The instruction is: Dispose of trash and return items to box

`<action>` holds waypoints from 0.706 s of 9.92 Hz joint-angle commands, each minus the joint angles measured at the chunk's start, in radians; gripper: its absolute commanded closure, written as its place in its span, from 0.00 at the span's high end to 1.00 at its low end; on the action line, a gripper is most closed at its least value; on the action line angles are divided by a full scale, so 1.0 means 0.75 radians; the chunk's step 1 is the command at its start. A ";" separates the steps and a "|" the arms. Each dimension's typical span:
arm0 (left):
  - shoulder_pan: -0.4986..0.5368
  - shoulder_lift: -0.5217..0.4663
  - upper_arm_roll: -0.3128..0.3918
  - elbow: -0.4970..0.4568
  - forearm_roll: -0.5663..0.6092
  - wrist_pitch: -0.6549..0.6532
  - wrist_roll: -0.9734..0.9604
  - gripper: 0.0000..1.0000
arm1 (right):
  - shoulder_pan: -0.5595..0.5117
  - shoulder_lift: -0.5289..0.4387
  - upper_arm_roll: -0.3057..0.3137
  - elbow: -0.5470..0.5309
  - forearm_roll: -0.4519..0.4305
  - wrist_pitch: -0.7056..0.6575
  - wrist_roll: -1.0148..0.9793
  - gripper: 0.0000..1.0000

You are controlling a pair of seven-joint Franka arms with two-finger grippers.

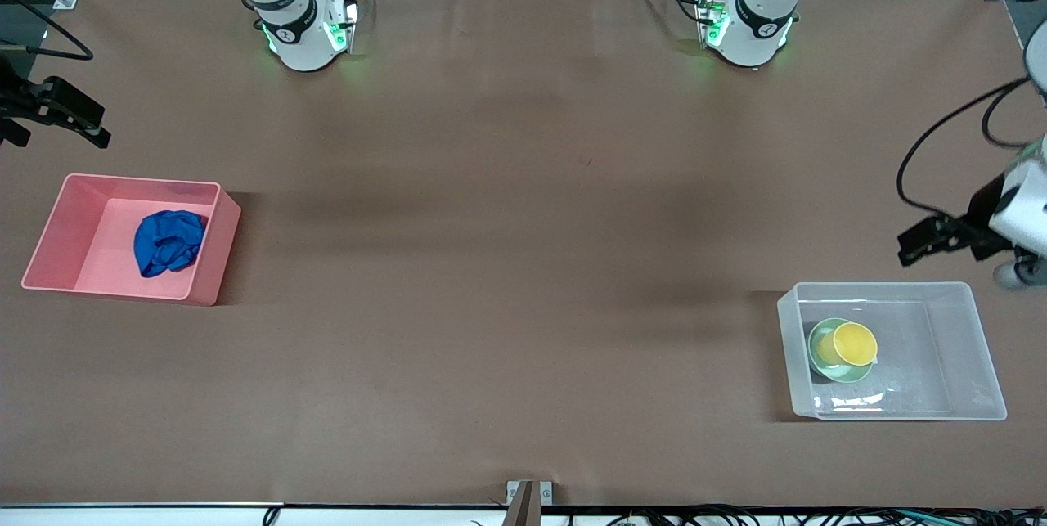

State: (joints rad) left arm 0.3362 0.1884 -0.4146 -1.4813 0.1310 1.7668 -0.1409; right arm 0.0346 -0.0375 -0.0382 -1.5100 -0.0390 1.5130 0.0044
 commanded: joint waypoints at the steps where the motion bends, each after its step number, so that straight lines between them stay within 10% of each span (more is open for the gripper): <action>1: 0.008 -0.108 0.001 -0.060 -0.098 -0.115 0.022 1.00 | 0.001 0.003 -0.004 0.011 0.013 -0.031 -0.020 1.00; 7: -0.311 -0.247 0.303 -0.086 -0.144 -0.345 0.092 1.00 | -0.001 0.003 -0.004 0.013 0.013 -0.050 -0.018 1.00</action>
State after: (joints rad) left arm 0.1266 0.0328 -0.2209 -1.4914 0.0485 1.5286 -0.0911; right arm 0.0346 -0.0362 -0.0390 -1.5101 -0.0389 1.4893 -0.0002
